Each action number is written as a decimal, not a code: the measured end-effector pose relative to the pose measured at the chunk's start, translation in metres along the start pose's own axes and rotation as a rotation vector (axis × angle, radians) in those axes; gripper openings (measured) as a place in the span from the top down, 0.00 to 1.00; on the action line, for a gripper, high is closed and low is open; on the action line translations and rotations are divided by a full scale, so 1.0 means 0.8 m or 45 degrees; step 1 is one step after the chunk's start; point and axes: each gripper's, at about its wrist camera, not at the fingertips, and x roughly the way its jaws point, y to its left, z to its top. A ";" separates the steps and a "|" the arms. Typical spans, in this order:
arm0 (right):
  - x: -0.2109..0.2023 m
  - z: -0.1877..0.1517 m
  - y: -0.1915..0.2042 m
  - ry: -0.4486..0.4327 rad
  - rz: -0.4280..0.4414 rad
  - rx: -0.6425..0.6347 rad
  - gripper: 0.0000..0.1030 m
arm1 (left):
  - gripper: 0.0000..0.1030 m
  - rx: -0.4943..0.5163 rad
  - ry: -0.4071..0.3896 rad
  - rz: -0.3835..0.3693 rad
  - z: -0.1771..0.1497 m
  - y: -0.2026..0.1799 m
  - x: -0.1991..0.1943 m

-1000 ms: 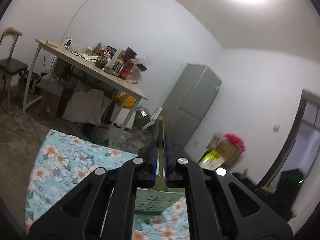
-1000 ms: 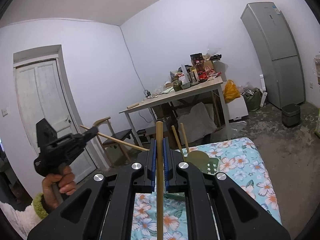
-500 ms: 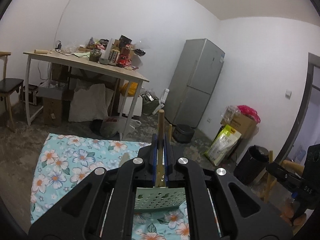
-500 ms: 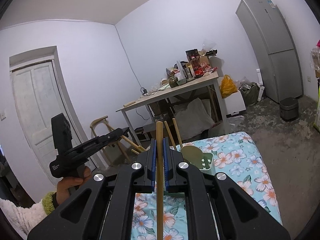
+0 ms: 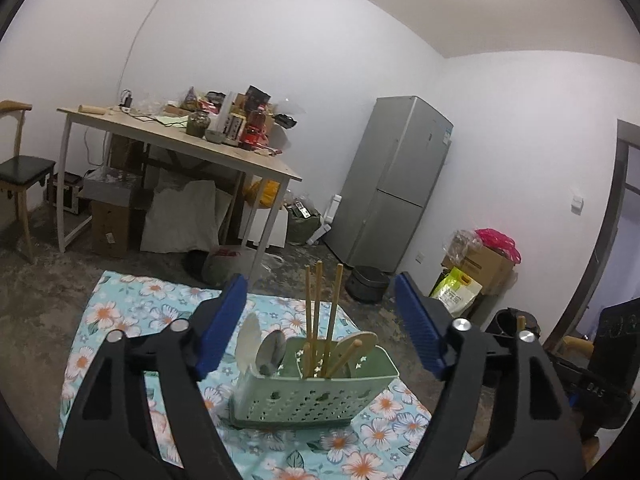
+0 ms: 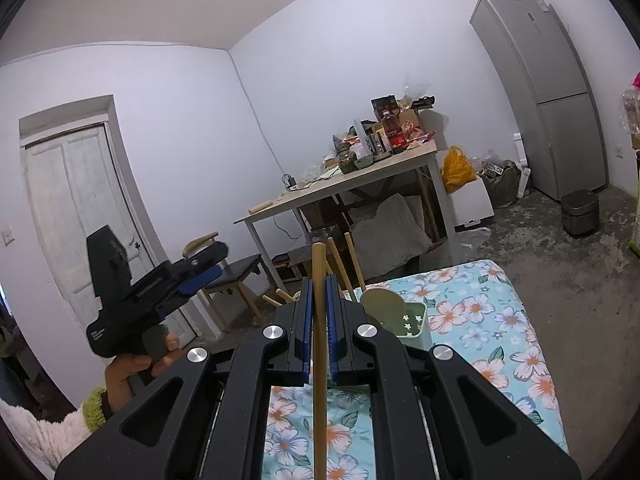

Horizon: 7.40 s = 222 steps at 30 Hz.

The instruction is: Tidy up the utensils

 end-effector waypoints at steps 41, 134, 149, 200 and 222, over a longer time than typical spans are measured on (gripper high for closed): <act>0.099 0.030 -0.001 0.091 -0.006 0.007 0.93 | 0.13 -0.140 0.201 0.056 -0.108 0.055 -0.028; 0.274 0.127 0.005 -0.108 0.034 -0.109 0.93 | 0.12 -0.206 0.236 0.251 -0.124 0.110 -0.053; 0.236 0.065 -0.018 0.081 -0.016 -0.155 0.92 | 0.12 -0.197 0.222 0.228 -0.118 0.095 -0.061; 0.051 -0.088 0.030 0.397 -0.858 -0.313 0.06 | 0.08 0.218 0.390 0.962 -0.099 -0.024 -0.055; 0.058 -0.094 0.016 0.458 -0.876 -0.306 0.06 | 0.08 0.159 0.492 0.986 -0.107 -0.014 -0.046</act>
